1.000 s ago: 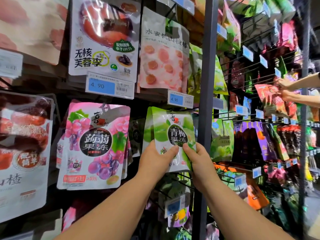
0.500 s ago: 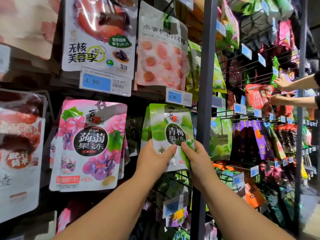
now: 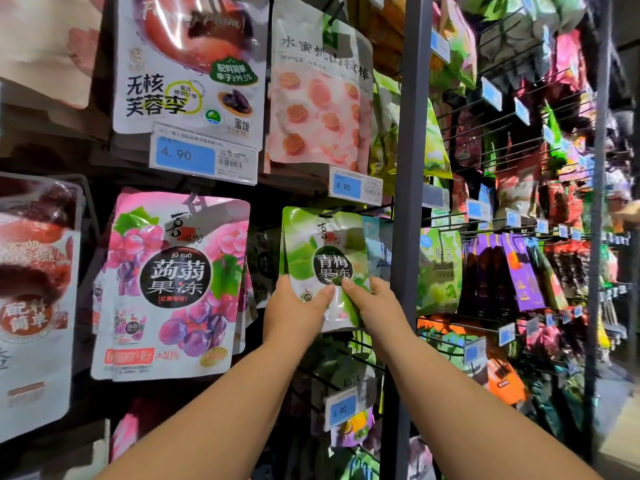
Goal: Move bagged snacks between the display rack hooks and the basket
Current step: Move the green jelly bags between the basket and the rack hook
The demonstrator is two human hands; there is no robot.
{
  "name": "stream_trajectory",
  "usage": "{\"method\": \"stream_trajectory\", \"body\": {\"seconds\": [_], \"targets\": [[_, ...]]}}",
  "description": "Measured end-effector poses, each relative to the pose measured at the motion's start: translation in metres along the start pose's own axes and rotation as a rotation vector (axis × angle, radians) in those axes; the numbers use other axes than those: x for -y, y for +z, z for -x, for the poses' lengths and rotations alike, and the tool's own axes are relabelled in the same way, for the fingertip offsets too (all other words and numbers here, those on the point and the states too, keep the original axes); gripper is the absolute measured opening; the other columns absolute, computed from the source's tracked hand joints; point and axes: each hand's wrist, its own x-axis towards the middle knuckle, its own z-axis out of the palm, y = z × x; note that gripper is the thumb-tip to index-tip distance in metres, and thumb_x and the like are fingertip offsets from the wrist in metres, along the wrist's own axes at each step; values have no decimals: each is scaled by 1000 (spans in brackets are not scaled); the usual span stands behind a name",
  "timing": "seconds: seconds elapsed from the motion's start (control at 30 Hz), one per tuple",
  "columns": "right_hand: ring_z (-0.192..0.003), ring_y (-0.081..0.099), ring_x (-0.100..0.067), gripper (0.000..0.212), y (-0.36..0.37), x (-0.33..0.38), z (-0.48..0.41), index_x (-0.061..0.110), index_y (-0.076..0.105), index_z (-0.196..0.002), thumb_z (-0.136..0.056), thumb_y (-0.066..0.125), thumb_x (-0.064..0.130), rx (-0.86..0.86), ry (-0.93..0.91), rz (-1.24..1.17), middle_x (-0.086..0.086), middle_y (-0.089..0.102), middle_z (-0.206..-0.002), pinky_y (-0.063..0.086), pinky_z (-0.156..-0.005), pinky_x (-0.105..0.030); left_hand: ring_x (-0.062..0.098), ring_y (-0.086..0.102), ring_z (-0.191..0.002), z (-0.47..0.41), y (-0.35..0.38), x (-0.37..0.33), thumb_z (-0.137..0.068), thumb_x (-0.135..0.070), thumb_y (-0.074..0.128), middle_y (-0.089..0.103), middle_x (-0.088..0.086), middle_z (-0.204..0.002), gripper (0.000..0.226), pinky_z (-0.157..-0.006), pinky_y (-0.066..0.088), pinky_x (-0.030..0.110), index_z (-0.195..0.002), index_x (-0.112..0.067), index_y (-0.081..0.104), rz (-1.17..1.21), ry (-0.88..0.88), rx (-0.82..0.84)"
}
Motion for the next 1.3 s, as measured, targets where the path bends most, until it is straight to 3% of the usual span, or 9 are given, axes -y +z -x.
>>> {"method": "stream_trajectory", "body": {"seconds": [0.17, 0.27, 0.37, 0.6, 0.73, 0.9, 1.0, 1.1, 1.3], "targets": [[-85, 54, -7, 27, 1, -7, 2, 25, 47, -99, -93, 62, 46, -12, 32, 175, 15, 55, -92, 46, -90, -33, 21, 56, -90, 2, -2, 16, -87, -40, 69, 60, 0, -108, 47, -70, 42, 30, -119, -15, 47, -78, -8, -43], [-99, 61, -16, 39, -1, -10, 6, 22, 55, -113, -90, 61, 53, -20, 8, 307, 4, 65, -109, 51, -94, -42, 23, 59, -90, 8, -1, 26, -88, -40, 69, 62, 3, -108, 50, -69, 44, 31, -122, -13, 45, -94, -6, -67], [-97, 66, -21, 47, -10, -14, 19, 23, 52, -120, -88, 64, 55, -30, 3, 425, 4, 64, -103, 55, -89, -46, 19, 61, -85, 22, 2, 36, -87, -34, 71, 60, 4, -110, 43, -70, 47, 32, -113, -15, 42, -58, 12, -113], [-73, 60, -7, 36, -60, -31, 101, 25, 54, -121, -89, 71, 30, 41, -49, 487, 7, 63, -89, 56, -79, -31, 10, 46, -65, 85, 16, 53, -87, -14, 70, 45, 6, -96, 46, -58, 38, 10, -113, -11, 33, 39, 129, -209], [-80, 63, -10, 7, -137, -68, 173, 30, 64, -91, -89, 71, 29, 72, 58, 657, 6, 67, -87, 49, -74, -24, 14, 49, -67, 157, 53, 76, -87, -14, 70, 47, 1, -82, 39, -61, 40, 11, -108, -16, 37, 45, 112, 144], [-59, 54, -2, 16, -259, -117, 259, 19, 68, -77, -86, 75, 31, 86, 504, 937, 7, 64, -69, 47, -66, -29, 13, 53, -72, 246, 114, 124, -89, -28, 68, 50, -6, -79, 28, -71, 45, 31, -103, -27, 43, -168, 21, 730], [-61, 48, 3, 19, -304, -123, 301, 26, 61, -74, -85, 75, 33, 224, 704, 1110, 11, 56, -68, 39, -62, -16, 18, 56, -80, 278, 141, 142, -91, -37, 63, 55, -5, -86, 23, -75, 45, 37, -101, -32, 44, -285, 78, 967], [-72, 55, -4, 15, -327, -128, 330, 28, 63, -86, -83, 76, 34, 317, 816, 1166, 11, 59, -79, 41, -66, -14, 14, 55, -82, 294, 155, 147, -94, -49, 54, 59, -8, -87, 24, -67, 36, 33, -108, -30, 47, -479, 220, 1033], [-99, 60, -15, 54, -334, -135, 340, 31, 60, -109, -67, 85, 52, 321, 890, 1233, 8, 60, -108, 52, -89, -32, 17, 63, -94, 300, 168, 157, -92, -66, 40, 70, -10, -92, 32, -69, 37, 32, -95, -34, 45, -667, 275, 1053]]}}
